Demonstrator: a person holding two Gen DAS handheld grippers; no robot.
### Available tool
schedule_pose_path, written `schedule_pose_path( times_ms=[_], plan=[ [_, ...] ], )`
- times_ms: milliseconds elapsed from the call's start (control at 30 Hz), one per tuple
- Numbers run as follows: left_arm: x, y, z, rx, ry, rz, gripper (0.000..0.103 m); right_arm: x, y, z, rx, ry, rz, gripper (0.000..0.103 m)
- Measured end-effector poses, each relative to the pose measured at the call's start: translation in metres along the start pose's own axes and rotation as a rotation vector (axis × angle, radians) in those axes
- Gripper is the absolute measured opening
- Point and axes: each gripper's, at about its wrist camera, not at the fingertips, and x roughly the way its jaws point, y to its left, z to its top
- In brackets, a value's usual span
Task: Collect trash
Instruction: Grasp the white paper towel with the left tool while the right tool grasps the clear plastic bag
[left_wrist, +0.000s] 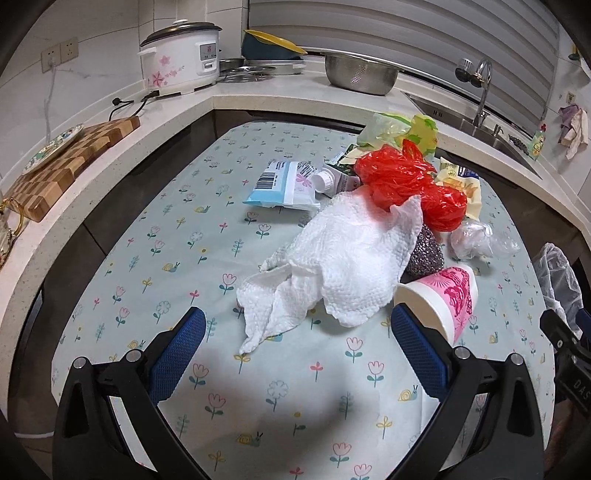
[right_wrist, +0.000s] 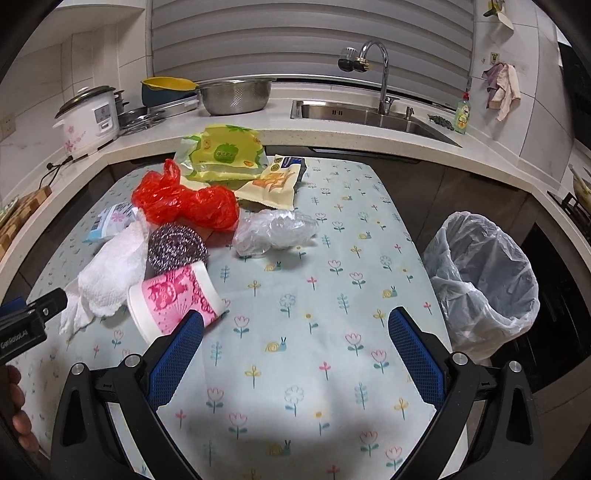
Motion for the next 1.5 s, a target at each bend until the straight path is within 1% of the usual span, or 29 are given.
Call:
schedule_pose_path(
  times_ms=[133,300,533,600,633,700,767,800,867,900,933,967,1000,1067,1100,1167,1267,1367,1500],
  plan=[
    [0.015,0.005,0.01,-0.022,0.016,-0.02,0.096,0.032,-0.003,0.021,0.054,0.009,0.01,0.096],
    [0.036,0.005,0.021,-0.032,0.035,-0.026,0.096,0.073,-0.011,0.041,0.16,0.042,0.063,0.096],
    [0.068,0.003,0.034,-0.055,0.079,-0.06,0.096,0.114,-0.016,0.051,0.248,0.071,0.121,0.096],
    [0.075,0.001,0.035,-0.057,0.089,-0.075,0.096,0.119,-0.016,0.052,0.267,0.068,0.146,0.093],
    [0.077,0.0,0.035,-0.057,0.091,-0.079,0.095,0.121,-0.016,0.052,0.27,0.067,0.16,0.09],
    [0.079,-0.003,0.036,-0.051,0.09,-0.093,0.088,0.124,-0.014,0.053,0.266,0.065,0.182,0.083],
    [0.081,-0.006,0.036,-0.04,0.096,-0.108,0.075,0.127,-0.011,0.053,0.256,0.068,0.201,0.071],
    [0.081,-0.007,0.036,-0.036,0.1,-0.117,0.071,0.128,-0.009,0.053,0.248,0.075,0.211,0.067],
    [0.081,-0.01,0.035,-0.032,0.105,-0.123,0.062,0.128,-0.005,0.051,0.238,0.083,0.233,0.054],
    [0.08,-0.01,0.035,-0.032,0.103,-0.125,0.059,0.128,-0.004,0.049,0.234,0.087,0.24,0.05],
    [0.079,-0.011,0.034,-0.031,0.103,-0.126,0.051,0.127,-0.003,0.047,0.231,0.09,0.248,0.041],
    [0.078,-0.011,0.034,-0.03,0.103,-0.126,0.047,0.126,-0.002,0.046,0.227,0.091,0.257,0.03],
    [0.077,-0.011,0.034,-0.03,0.103,-0.129,0.039,0.124,-0.001,0.045,0.224,0.091,0.262,0.025],
    [0.074,-0.011,0.033,-0.029,0.103,-0.141,0.03,0.118,-0.001,0.043,0.216,0.082,0.26,0.019],
    [0.071,-0.012,0.033,-0.026,0.099,-0.14,0.027,0.114,-0.002,0.042,0.212,0.079,0.259,0.017],
    [0.064,-0.013,0.033,-0.017,0.086,-0.14,0.018,0.106,-0.005,0.041,0.215,0.069,0.258,0.016],
    [0.051,-0.015,0.034,-0.016,0.067,-0.148,0.013,0.089,-0.01,0.04,0.216,0.043,0.256,0.015],
    [0.035,-0.016,0.035,-0.009,0.038,-0.155,0.01,0.07,-0.016,0.04,0.22,0.017,0.261,0.015],
    [0.008,-0.019,0.039,0.0,-0.014,-0.162,0.008,0.045,-0.026,0.038,0.227,-0.017,0.263,0.015]
  ],
)
